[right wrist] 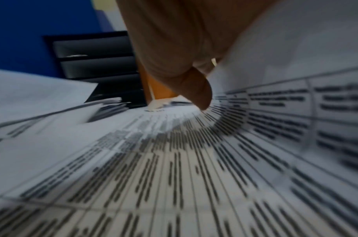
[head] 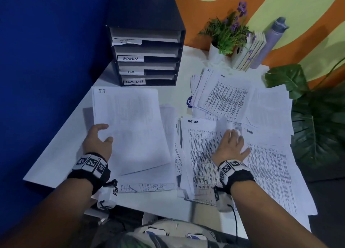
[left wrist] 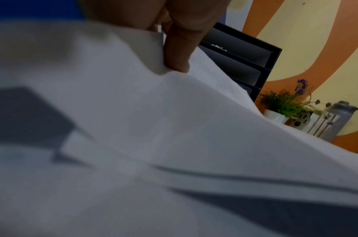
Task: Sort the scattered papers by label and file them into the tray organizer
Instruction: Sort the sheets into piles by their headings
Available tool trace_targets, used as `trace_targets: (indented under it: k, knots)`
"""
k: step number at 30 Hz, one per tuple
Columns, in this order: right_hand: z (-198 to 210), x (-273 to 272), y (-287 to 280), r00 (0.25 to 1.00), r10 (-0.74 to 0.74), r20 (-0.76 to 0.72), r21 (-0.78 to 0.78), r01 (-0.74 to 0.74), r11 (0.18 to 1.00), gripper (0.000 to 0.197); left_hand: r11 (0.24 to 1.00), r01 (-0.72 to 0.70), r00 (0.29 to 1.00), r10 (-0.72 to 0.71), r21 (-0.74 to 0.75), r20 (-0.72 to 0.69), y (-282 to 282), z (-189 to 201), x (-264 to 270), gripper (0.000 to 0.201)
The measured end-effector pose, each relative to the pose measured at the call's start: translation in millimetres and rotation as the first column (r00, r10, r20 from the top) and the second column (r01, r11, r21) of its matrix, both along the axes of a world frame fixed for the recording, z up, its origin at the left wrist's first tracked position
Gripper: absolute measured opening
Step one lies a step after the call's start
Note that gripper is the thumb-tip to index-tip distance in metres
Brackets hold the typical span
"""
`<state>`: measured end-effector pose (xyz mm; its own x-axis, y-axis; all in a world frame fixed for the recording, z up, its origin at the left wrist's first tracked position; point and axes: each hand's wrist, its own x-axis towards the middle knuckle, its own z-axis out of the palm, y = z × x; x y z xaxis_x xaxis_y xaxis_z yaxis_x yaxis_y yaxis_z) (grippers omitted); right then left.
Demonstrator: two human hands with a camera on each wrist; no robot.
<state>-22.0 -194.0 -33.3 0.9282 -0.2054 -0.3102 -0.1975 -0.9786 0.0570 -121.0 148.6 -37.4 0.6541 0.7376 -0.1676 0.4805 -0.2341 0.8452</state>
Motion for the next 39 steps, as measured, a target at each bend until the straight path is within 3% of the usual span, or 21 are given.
trace_targets:
  k: [3, 5, 8, 11, 13, 15, 19, 22, 24, 26, 29, 30, 32, 33, 36, 39]
  knots:
    - [18.7, 3.1, 19.5, 0.983, 0.177, 0.05, -0.067, -0.174, 0.983, 0.098, 1.0, -0.029, 0.999, 0.029, 0.0, 0.026, 1.3, 11.1, 3.5, 0.037]
    - [33.2, 4.8, 33.9, 0.959, 0.248, 0.138, -0.029, -0.246, 0.969, 0.097, 0.999, -0.035, 0.997, 0.036, -0.02, 0.067, -0.1, 14.3, 6.4, 0.038]
    - [49.7, 10.4, 52.6, 0.911, 0.292, 0.291, 0.295, -0.376, 0.878, 0.076, 0.998, 0.001, 0.996, 0.005, -0.068, 0.094, -7.3, 13.5, 9.1, 0.041]
    - [55.2, 9.3, 70.2, 0.977, 0.2, 0.07, 0.752, -0.184, 0.634, 0.063, 0.986, 0.075, 0.991, -0.058, -0.146, 0.117, -19.4, 7.7, 9.0, 0.049]
    - [53.6, 2.2, 78.9, 0.987, 0.139, -0.079, 0.836, -0.01, 0.549, 0.058, 0.973, 0.12, 0.986, -0.094, -0.199, 0.139, -28.4, 3.3, 7.5, 0.058]
    - [46.2, -2.3, 81.0, 0.992, 0.043, -0.118, 0.865, 0.081, 0.495, 0.054, 0.966, 0.148, 0.983, -0.12, -0.211, 0.14, -34.9, -1.6, 6.0, 0.066]
    - [25.7, -5.1, 77.6, 0.975, -0.131, -0.18, 0.849, 0.221, 0.479, 0.057, 0.96, 0.179, 0.981, -0.158, -0.216, 0.109, -38.3, -8.1, 2.7, 0.046]
    - [14.9, -6.3, 71.8, 0.971, -0.177, -0.162, 0.86, 0.227, 0.457, 0.001, 0.963, 0.182, 0.983, -0.182, -0.199, 0.021, -34.0, -11.5, -0.3, 0.049]
    - [11.2, -6.1, 69.3, 0.966, -0.208, -0.151, 0.858, 0.233, 0.459, 0.021, 0.962, 0.16, 0.985, -0.171, -0.221, -0.031, -29.6, -14.8, -1.7, 0.065]
    - [4.4, -6.4, 64.2, 0.962, -0.233, -0.142, 0.839, 0.242, 0.487, 0.027, 0.962, 0.122, 0.987, -0.142, -0.245, -0.069, -27.9, -18.0, -2.6, 0.07]
    - [-0.9, -8.7, 56.9, 0.958, -0.259, -0.125, 0.808, 0.25, 0.533, 0.007, 0.973, 0.124, 0.976, -0.155, -0.194, -0.153, -31.1, -20.5, -2.3, 0.058]
    - [-2.2, -9.2, 54.2, 0.958, -0.257, -0.127, 0.799, 0.252, 0.546, 0.009, 0.974, 0.131, 0.971, -0.164, -0.187, -0.175, -32.6, -19.3, -1.9, 0.056]
    - [-1.7, -10.0, 50.7, 0.957, -0.255, -0.14, 0.766, 0.268, 0.585, 0.043, 0.972, 0.136, 0.958, -0.178, -0.19, -0.226, -32.9, -17.6, -1.2, 0.057]
    - [-0.4, -9.6, 48.8, 0.956, -0.25, -0.153, 0.756, 0.276, 0.593, 0.05, 0.973, 0.143, 0.951, -0.186, -0.181, -0.246, -31.8, -19.6, -0.1, 0.057]
    - [0.5, -8.8, 44.6, 0.966, -0.204, -0.161, 0.767, 0.252, 0.59, 0.036, 0.965, 0.224, 0.935, -0.253, -0.14, -0.248, -35.0, -19.4, 2.2, 0.047]
    - [2.1, -11.3, 47.7, 0.958, -0.225, -0.176, 0.82, 0.269, 0.505, 0.014, 0.927, 0.321, 0.927, -0.349, -0.194, -0.138, -49.7, -13.6, 6.8, 0.03]
